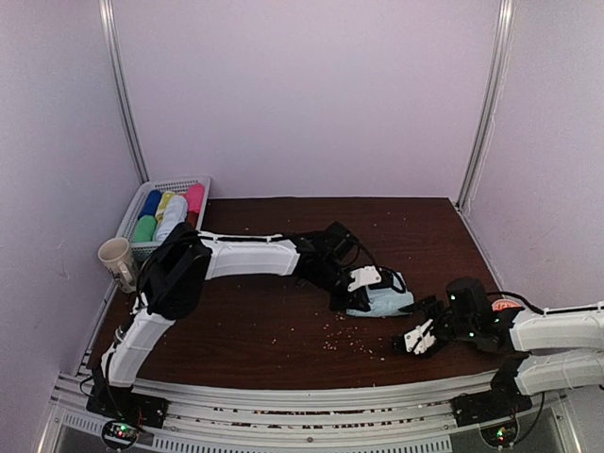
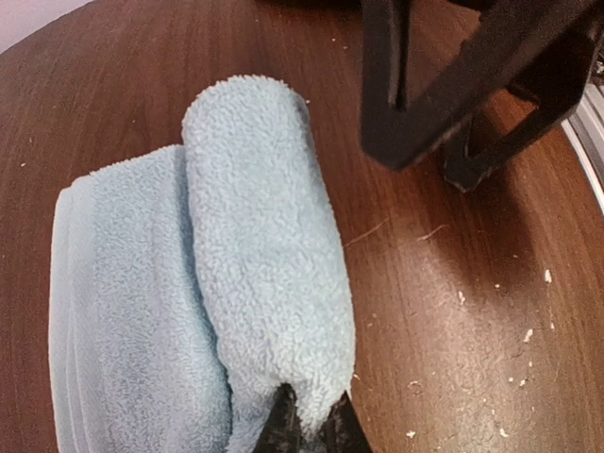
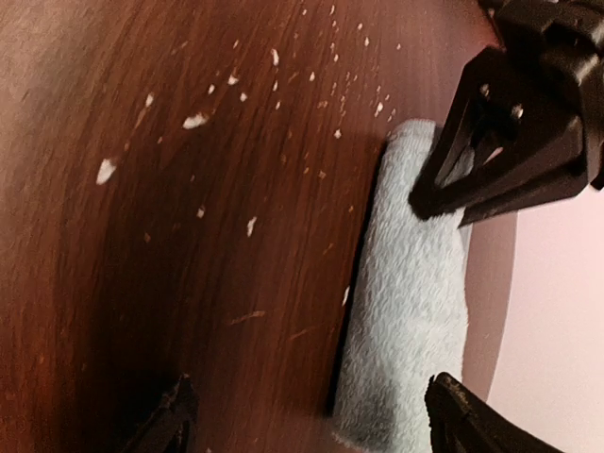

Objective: Roll the towels
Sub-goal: Roll the towel at the center of the board.

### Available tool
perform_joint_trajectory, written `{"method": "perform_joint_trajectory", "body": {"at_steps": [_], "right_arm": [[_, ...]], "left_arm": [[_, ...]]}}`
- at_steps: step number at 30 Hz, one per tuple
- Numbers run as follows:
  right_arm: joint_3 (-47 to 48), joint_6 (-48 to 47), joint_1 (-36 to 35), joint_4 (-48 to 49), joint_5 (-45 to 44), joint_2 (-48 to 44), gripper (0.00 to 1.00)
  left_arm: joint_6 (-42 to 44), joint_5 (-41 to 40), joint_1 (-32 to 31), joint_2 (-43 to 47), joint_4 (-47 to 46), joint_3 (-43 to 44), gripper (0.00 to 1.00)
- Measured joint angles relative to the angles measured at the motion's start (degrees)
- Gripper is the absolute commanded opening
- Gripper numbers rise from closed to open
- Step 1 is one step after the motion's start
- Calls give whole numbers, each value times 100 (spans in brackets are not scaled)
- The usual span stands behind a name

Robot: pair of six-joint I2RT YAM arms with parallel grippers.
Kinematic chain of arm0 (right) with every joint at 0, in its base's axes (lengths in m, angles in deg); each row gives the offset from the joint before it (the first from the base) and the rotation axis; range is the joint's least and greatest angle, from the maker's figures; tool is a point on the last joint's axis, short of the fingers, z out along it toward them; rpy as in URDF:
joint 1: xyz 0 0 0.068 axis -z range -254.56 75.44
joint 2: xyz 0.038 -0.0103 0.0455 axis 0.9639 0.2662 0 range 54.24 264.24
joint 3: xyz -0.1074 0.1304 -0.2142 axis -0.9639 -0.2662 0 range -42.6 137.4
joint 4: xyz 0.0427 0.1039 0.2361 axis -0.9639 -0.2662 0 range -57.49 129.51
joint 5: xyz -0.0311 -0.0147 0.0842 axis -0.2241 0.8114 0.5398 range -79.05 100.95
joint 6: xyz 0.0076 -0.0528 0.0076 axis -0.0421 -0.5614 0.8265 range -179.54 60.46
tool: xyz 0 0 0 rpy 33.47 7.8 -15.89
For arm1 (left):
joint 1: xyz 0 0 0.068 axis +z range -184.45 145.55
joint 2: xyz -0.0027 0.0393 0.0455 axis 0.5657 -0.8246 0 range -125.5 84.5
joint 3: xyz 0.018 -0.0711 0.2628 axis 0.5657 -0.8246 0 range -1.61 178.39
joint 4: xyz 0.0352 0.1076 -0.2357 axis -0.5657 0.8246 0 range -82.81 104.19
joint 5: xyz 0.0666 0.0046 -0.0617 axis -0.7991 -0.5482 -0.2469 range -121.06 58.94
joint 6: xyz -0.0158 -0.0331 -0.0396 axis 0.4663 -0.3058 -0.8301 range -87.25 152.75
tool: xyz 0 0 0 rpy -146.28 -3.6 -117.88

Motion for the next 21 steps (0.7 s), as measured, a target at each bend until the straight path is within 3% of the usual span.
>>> {"method": "perform_joint_trajectory", "body": {"at_steps": [12, 21], "right_arm": [[9, 507, -1023, 2876, -1832, 2035, 68], [247, 761, -1106, 3565, -2673, 2870, 49]], "left_arm": [[-197, 426, 107, -188, 199, 278, 0], [-212, 518, 133, -214, 212, 304, 0]]}}
